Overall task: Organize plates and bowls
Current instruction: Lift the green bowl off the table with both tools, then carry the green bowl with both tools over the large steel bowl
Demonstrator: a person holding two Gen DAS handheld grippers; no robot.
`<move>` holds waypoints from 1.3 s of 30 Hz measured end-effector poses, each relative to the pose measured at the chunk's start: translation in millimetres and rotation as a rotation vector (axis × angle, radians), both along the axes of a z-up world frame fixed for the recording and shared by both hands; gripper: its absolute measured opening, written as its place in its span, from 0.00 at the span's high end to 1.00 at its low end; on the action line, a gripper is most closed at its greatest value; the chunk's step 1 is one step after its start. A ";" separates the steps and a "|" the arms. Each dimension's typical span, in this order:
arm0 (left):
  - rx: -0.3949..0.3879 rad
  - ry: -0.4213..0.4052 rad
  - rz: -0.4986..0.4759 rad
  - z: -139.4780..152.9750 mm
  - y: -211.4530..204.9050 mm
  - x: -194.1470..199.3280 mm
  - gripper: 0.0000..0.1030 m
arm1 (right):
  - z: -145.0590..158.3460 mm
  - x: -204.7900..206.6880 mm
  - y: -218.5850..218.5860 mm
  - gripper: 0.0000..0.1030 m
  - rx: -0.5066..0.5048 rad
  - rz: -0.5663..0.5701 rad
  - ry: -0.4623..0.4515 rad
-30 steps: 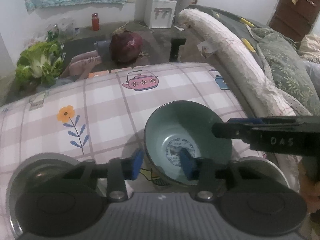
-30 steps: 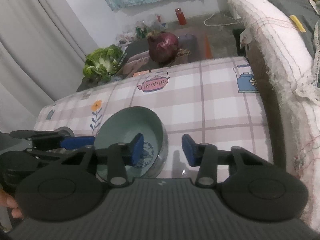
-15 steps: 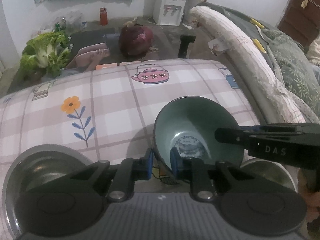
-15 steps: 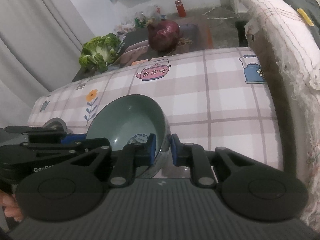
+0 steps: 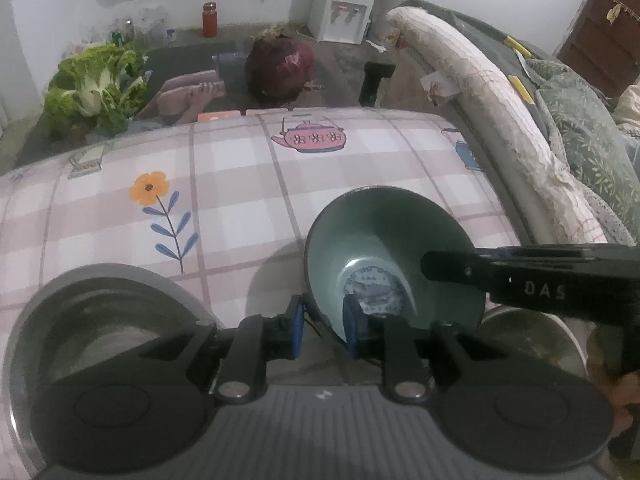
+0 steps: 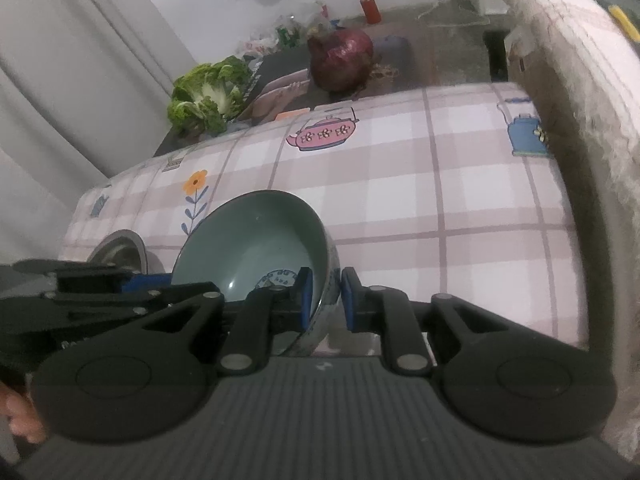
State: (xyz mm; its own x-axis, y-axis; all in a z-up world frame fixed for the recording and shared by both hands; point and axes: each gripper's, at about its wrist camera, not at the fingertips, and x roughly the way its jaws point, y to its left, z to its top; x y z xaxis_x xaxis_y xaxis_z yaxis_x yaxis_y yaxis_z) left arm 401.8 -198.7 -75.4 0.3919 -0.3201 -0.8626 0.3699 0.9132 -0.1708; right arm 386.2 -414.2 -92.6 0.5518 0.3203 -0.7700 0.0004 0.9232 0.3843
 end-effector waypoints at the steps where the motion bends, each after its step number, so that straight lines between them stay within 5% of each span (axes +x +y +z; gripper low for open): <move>1: -0.003 0.006 0.002 -1.8 -0.2 0.4 0.78 | -1.2 0.8 -0.3 0.84 0.006 -0.002 0.005; 39: 0.009 0.025 0.035 -14.2 -8.7 -1.2 0.75 | -14.1 7.8 8.7 0.85 0.003 -0.020 0.058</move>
